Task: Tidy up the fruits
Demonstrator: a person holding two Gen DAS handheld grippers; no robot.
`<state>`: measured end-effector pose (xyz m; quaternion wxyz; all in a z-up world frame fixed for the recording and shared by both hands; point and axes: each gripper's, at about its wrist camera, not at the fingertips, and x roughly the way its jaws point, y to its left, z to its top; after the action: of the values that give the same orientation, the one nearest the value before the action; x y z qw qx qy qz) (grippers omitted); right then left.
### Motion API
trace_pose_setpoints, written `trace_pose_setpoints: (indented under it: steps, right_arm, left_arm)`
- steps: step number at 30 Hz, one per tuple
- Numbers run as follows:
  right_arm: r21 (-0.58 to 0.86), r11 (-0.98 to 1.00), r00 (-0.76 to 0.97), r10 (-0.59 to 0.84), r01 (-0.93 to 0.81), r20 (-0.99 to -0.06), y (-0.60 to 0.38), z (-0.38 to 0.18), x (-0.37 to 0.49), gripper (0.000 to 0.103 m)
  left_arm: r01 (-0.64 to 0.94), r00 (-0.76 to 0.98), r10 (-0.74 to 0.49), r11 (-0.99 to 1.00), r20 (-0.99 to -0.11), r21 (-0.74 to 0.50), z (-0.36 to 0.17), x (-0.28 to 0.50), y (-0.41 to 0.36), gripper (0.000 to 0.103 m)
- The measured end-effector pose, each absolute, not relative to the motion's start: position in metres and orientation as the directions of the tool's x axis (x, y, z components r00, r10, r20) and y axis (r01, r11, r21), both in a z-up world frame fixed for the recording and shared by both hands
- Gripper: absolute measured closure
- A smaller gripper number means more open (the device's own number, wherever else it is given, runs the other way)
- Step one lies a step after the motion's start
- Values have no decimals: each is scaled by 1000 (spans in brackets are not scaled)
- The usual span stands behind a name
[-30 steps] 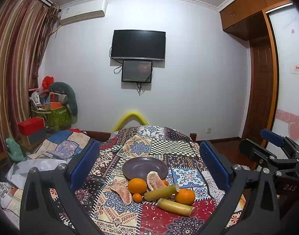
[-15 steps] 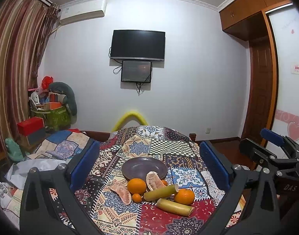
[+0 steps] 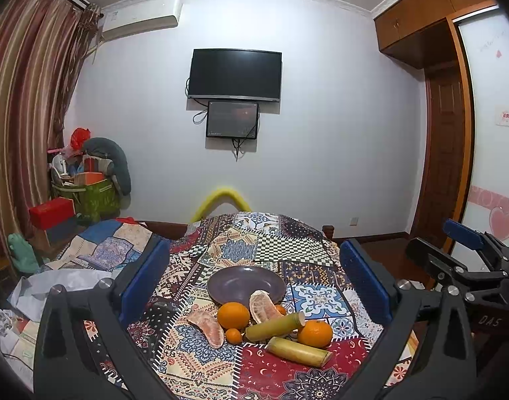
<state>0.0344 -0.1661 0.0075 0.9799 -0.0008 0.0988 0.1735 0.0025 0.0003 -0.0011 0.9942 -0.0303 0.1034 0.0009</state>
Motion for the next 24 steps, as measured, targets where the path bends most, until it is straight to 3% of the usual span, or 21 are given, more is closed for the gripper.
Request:
trace_pose_setpoints:
  steps: [7,20,24]
  right_arm:
    - [15,948,917,310,-317,-249,-168,-9,54,0]
    - [6,940,836,306,-341,-456,-169,-67,110,0]
    - [-3,937,798,297,-350,-525,-166,-87,125,12]
  left_arm:
    - [-12,965,-8,997,-263,-75,-15,23,9,0]
    - [-35,872,-9,996,-489,-82,-76,87,31,33]
    - [-33,833,-19,996,-553,-83,-98,105,32,37]
